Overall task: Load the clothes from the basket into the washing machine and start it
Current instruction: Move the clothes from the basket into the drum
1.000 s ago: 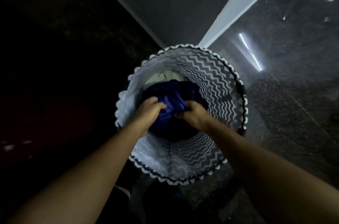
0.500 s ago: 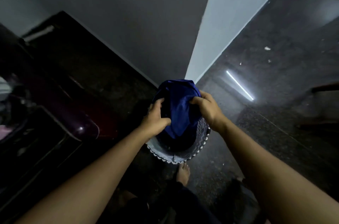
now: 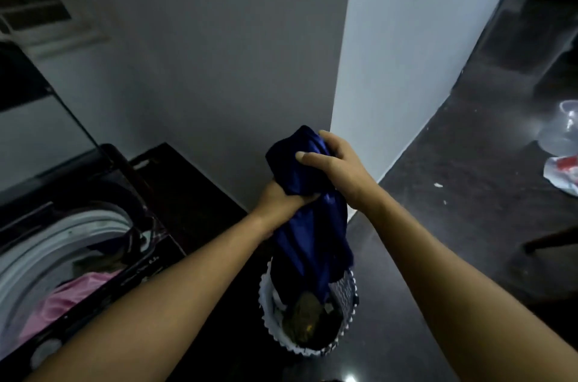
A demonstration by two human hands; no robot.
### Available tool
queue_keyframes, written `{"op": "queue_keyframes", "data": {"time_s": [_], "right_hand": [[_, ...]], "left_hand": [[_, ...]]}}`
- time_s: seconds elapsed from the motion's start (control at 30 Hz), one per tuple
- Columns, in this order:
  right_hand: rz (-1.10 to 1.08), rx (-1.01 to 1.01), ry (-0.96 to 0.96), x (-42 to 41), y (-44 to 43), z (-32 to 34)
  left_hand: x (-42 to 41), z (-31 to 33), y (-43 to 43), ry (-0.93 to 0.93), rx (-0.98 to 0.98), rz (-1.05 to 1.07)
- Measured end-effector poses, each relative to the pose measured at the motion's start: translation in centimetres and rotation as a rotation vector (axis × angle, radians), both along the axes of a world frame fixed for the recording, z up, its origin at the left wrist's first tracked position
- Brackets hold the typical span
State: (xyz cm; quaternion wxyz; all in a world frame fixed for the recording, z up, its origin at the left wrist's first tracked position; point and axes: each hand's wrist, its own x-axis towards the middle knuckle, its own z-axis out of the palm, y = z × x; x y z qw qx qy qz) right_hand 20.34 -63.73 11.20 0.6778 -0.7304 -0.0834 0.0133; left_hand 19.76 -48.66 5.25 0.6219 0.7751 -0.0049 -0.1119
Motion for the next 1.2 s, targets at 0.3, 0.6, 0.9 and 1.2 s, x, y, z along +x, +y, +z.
{"op": "queue_keyframes", "data": {"time_s": [0.3, 0.6, 0.9, 1.2], "right_hand": [[-0.010, -0.268, -0.176, -1.3, -4.9, 1.4], [-0.133, -0.408, 0.079, -1.3, -6.8, -3.2], [-0.454, 0.429, 0.202, -0.1, -7.0, 4.3], [-0.027, -0.062, 0.002, 1.5, -7.2, 6.0]], "left_hand": [[2.5, 9.0, 0.7, 0.024, -0.289, 0.010], [3.3, 17.2, 0.1, -0.066, -0.481, -0.154], [5.2, 17.8, 4.6, -0.154, -0.257, -0.133], [6.3, 15.2, 4.7, 0.026, -0.396, -0.112]]}}
